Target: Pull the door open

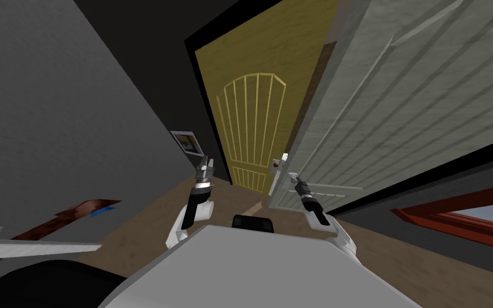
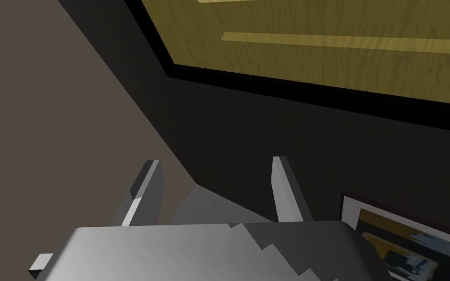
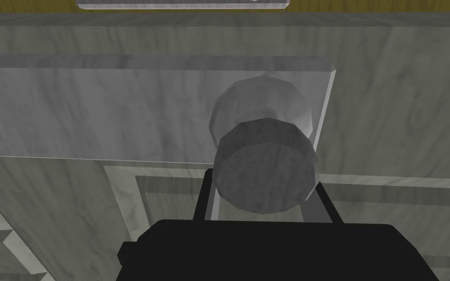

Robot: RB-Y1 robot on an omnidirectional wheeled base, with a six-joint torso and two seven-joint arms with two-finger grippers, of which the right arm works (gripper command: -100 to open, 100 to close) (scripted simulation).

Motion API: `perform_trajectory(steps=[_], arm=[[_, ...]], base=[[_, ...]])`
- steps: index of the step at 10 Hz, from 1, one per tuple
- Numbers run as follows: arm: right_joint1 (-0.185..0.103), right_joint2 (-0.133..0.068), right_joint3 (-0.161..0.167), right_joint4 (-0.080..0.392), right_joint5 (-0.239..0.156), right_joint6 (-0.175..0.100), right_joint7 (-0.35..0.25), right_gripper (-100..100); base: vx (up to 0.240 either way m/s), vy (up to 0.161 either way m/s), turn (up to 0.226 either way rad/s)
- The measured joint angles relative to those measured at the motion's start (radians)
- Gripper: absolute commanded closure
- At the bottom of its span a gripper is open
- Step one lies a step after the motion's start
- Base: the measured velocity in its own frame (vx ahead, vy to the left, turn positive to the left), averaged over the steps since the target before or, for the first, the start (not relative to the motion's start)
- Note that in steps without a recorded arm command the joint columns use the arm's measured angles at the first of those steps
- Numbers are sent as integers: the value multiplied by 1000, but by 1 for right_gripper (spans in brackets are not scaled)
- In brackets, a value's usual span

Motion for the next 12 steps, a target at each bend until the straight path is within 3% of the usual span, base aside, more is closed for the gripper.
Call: perform_trajectory(steps=[3, 6, 7, 12], arm=[[31, -41, 42, -26, 8, -14, -45, 100], [41, -68, 83, -38, 18, -38, -81, 100], [42, -69, 85, -37, 18, -40, -83, 100], [92, -134, 108, -50, 30, -113, -146, 100]], base=[[-223, -108, 160], [-122, -76, 97], [-158, -60, 139], [-212, -97, 138]])
